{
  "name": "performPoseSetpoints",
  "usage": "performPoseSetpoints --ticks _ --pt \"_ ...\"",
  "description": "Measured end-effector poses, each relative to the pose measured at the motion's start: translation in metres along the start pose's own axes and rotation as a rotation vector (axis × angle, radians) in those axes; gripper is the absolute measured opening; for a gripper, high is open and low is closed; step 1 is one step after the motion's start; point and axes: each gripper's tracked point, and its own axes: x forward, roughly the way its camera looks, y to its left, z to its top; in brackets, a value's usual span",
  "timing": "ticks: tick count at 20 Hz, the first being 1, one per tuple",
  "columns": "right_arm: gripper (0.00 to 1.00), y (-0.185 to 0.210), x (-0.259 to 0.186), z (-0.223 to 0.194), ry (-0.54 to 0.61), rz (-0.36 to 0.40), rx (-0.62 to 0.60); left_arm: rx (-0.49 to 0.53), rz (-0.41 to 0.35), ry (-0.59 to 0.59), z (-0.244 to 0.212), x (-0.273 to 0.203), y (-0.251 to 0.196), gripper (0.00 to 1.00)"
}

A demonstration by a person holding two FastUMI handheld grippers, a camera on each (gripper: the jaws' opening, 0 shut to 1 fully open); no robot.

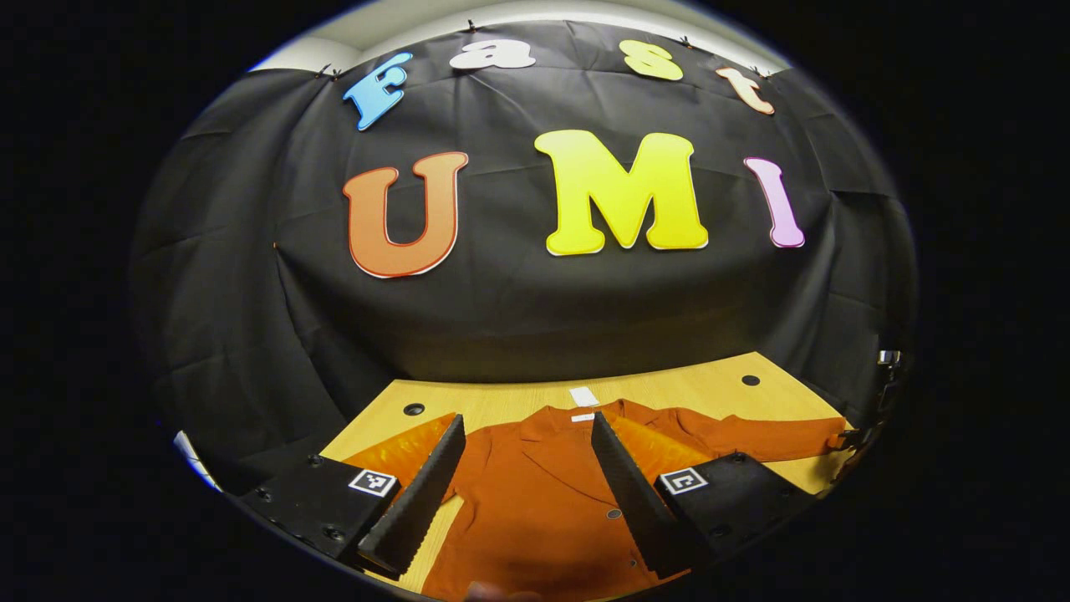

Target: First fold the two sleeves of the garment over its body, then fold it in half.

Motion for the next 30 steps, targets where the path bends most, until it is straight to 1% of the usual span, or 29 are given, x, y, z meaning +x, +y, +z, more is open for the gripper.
performPoseSetpoints --ticks 1,3,4,5,6,9,12,15,18,21,23,24,27,30 --pt "0.6 -0.002 0.0 0.003 -0.004 0.01 0.031 0.001 0.002 -0.003 0.002 0.0 0.002 0.98" --pt "0.17 -0.001 0.0 0.007 -0.007 0.02 0.117 0.002 0.005 -0.005 0.002 0.0 0.006 0.98" --pt "0.19 -0.004 0.004 0.006 -0.003 0.016 0.141 0.001 0.009 -0.006 0.001 -0.001 0.008 0.98" --pt "0.12 -0.003 0.001 0.008 0.008 0.011 0.167 -0.003 0.012 -0.005 0.0 -0.001 0.01 0.98" --pt "0.05 -0.004 0.001 0.006 0.024 -0.002 0.165 -0.006 0.016 -0.001 -0.001 -0.002 0.013 0.98" --pt "0.05 -0.001 -0.006 0.017 0.005 -0.019 0.132 -0.019 0.034 -0.008 0.0 -0.004 0.023 0.98" --pt "0.05 0.01 -0.022 0.039 -0.031 -0.02 0.141 -0.027 0.044 -0.019 -0.001 -0.006 0.033 0.98" --pt "0.05 0.023 -0.045 0.073 -0.106 -0.008 0.098 -0.044 0.049 -0.025 -0.003 -0.006 0.043 0.98" --pt "0.05 0.064 -0.075 0.123 -0.2 0.037 0.017 -0.05 0.06 -0.045 -0.002 -0.003 0.061 0.98" --pt "0.05 0.123 -0.107 0.171 -0.283 0.102 -0.061 -0.072 0.071 -0.068 -0.002 0.0 0.081 0.98" --pt "0.05 0.168 -0.126 0.188 -0.319 0.142 -0.097 -0.09 0.085 -0.081 -0.003 0.002 0.098 0.98" --pt "0.04 0.19 -0.135 0.193 -0.332 0.164 -0.115 -0.098 0.095 -0.087 -0.004 0.002 0.108 0.98" --pt "0.05 0.275 -0.163 0.195 -0.364 0.25 -0.173 -0.121 0.133 -0.094 -0.008 0.001 0.141 0.98" --pt "0.04 0.367 -0.184 0.181 -0.393 0.344 -0.224 -0.155 0.182 -0.09 -0.015 -0.006 0.178 0.98"
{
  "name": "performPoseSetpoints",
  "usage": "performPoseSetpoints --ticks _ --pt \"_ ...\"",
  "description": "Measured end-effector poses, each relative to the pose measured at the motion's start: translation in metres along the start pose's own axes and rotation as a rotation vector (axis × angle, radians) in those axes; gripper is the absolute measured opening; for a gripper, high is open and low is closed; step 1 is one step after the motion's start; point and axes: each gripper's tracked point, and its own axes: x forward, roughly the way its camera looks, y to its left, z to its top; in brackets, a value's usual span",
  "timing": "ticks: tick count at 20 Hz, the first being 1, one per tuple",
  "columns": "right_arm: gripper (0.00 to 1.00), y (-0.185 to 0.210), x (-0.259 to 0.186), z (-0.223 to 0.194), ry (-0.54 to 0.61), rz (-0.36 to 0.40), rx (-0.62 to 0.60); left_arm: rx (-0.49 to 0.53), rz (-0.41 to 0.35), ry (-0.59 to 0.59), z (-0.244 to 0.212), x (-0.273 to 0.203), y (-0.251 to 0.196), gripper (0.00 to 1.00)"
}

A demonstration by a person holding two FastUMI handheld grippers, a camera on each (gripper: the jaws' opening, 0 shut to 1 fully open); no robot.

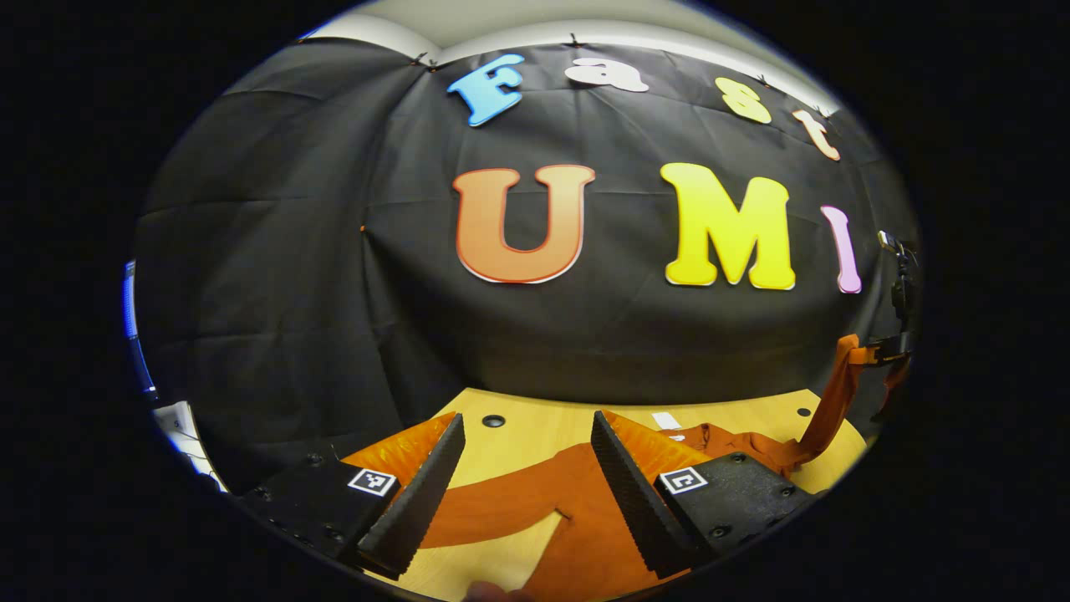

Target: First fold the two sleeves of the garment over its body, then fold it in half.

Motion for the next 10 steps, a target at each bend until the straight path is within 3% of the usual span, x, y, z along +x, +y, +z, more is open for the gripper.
performPoseSetpoints --ticks 5,10 --pt "0.04 0.132 0.015 -0.009 -0.007 0.123 -0.052 -0.025 0.118 0.008 -0.002 -0.017 0.075 0.98" --pt "0.02 0.23 0.026 -0.074 0.054 0.195 -0.107 -0.03 0.229 0.036 -0.01 -0.043 0.143 0.98"
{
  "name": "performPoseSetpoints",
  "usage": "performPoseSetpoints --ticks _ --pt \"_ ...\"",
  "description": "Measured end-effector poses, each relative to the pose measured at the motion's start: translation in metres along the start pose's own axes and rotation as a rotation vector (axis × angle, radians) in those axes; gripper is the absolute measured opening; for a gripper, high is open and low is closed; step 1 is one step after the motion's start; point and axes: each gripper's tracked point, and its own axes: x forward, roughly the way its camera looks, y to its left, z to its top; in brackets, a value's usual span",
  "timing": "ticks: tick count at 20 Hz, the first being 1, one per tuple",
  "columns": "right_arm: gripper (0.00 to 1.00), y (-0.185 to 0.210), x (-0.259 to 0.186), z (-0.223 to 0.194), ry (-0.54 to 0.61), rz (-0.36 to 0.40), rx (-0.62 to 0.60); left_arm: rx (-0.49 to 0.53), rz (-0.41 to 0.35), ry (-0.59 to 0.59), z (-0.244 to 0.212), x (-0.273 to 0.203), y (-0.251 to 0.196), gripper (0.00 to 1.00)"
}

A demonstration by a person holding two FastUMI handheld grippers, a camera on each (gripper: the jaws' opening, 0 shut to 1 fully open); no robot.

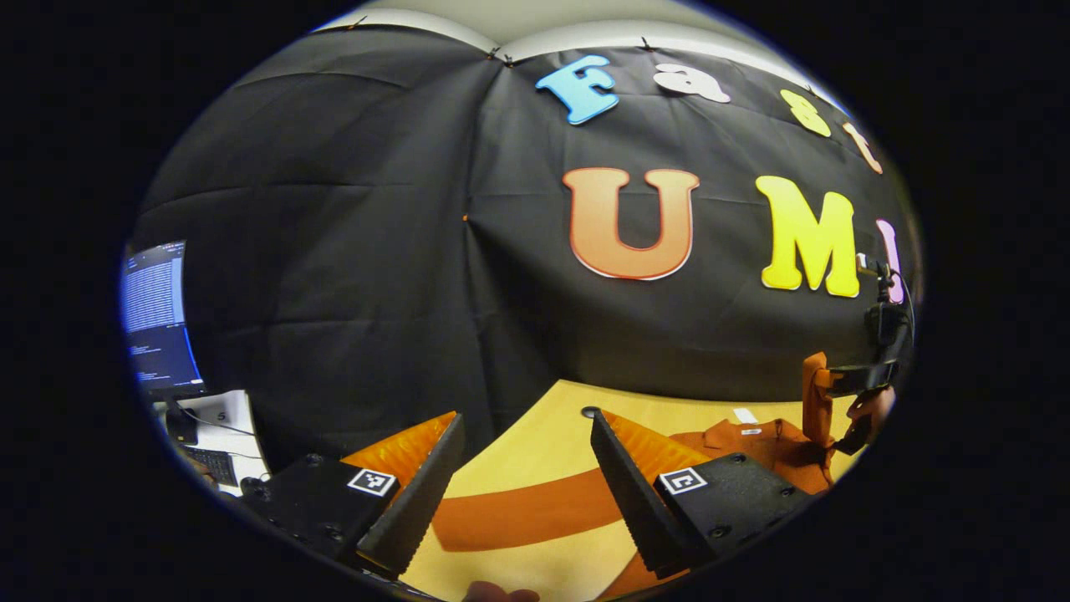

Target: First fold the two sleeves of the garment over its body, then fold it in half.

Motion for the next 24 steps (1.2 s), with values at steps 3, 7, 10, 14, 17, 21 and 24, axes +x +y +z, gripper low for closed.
performPoseSetpoints --ticks 3,7,10,14,17,21,24 --pt "0.05 0.05 0.019 -0.059 0.108 0.055 -0.038 -0.001 0.05 0.026 -0.003 -0.008 0.033 0.98" --pt "0.05 0.084 0.049 -0.115 0.189 0.096 -0.098 -0.02 0.097 0.046 -0.01 -0.012 0.057 0.98" --pt "0.05 0.095 0.063 -0.136 0.218 0.107 -0.111 -0.018 0.115 0.084 -0.027 -0.011 0.064 0.98" --pt "0.11 0.121 0.069 -0.155 0.27 0.148 -0.039 -0.019 0.12 0.1 -0.037 -0.015 0.068 0.98" --pt "0.17 0.135 0.064 -0.152 0.278 0.176 -0.029 -0.019 0.129 0.103 -0.041 -0.015 0.072 0.98" --pt "0.23 0.152 0.048 -0.128 0.227 0.228 -0.049 -0.024 0.129 0.1 -0.042 -0.013 0.071 0.98" --pt "0.4 0.153 0.032 -0.108 0.189 0.256 -0.057 -0.034 0.117 0.084 -0.039 -0.01 0.064 0.98"
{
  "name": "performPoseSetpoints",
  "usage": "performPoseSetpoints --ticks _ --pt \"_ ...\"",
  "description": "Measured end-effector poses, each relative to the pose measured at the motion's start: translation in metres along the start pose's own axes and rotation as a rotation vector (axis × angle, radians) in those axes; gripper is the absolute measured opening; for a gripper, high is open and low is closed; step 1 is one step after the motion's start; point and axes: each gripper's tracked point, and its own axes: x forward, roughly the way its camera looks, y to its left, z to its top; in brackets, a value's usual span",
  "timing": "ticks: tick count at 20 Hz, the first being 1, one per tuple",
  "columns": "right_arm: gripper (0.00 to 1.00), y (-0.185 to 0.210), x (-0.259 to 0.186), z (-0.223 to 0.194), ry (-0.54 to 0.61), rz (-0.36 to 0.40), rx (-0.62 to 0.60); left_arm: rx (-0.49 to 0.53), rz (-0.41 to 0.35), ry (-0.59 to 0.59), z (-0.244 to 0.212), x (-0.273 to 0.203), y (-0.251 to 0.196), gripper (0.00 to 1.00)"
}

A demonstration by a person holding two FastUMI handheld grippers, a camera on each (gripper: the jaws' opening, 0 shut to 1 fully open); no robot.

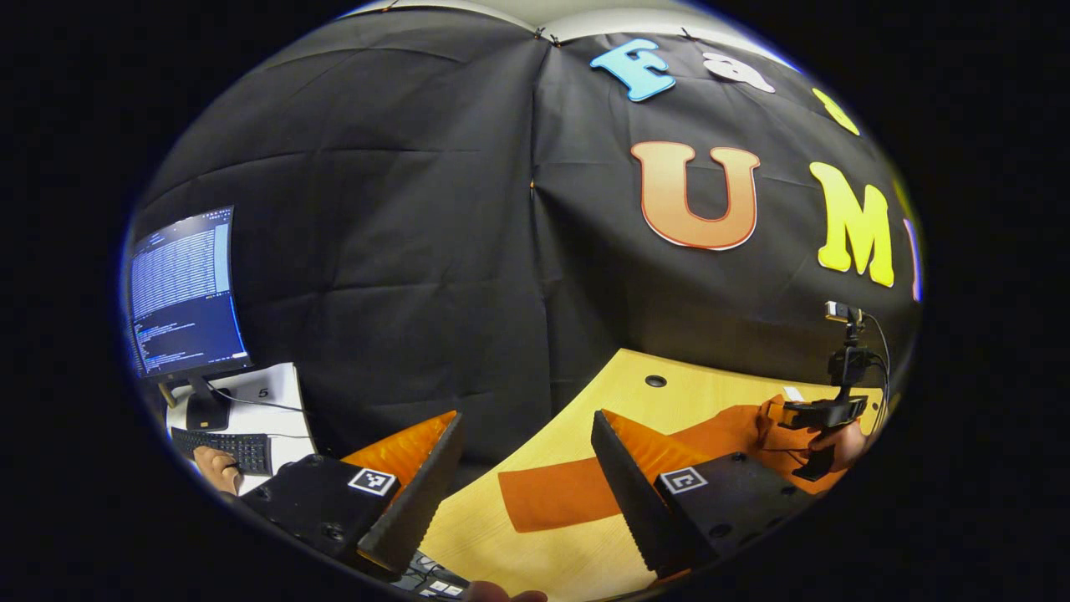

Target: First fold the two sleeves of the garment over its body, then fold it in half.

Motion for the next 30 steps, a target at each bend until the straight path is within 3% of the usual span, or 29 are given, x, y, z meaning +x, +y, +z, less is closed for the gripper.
performPoseSetpoints --ticks 1,3,6,7,9,14,19,23,28,30 --pt "0.51 0.0 -0.008 0.005 -0.005 0.007 -0.01 0.0 -0.005 -0.005 0.0 0.0 -0.002 0.98" --pt "0.63 0.0 -0.025 0.014 -0.026 0.02 -0.052 0.006 -0.016 -0.011 -0.001 -0.001 -0.007 0.98" --pt "0.67 0.007 -0.061 0.034 -0.093 0.054 -0.108 0.01 -0.028 -0.022 -0.006 -0.004 -0.01 0.98" --pt "0.8 0.008 -0.075 0.043 -0.123 0.063 -0.129 0.009 -0.03 -0.015 -0.011 -0.004 -0.009 0.98" --pt "0.93 0.006 -0.107 0.06 -0.185 0.073 -0.163 0.007 -0.042 0.002 -0.021 -0.001 -0.011 0.98" --pt "0.93 -0.009 -0.186 0.092 -0.328 0.094 -0.177 0.01 -0.074 0.08 -0.06 0.017 -0.008 0.98" --pt "0.92 -0.056 -0.246 0.089 -0.355 0.027 -0.172 0.028 -0.099 0.213 -0.116 0.045 -0.004 0.98" --pt "0.92 -0.09 -0.272 0.08 -0.34 -0.052 -0.154 -0.033 -0.065 0.334 -0.172 0.074 0.004 0.99" --pt "0.92 -0.125 -0.29 0.076 -0.323 -0.141 -0.103 -0.039 -0.003 0.432 -0.218 0.099 0.014 0.99" --pt "0.92 -0.134 -0.292 0.073 -0.311 -0.164 -0.089 -0.022 -0.004 0.409 -0.219 0.104 0.013 0.99"
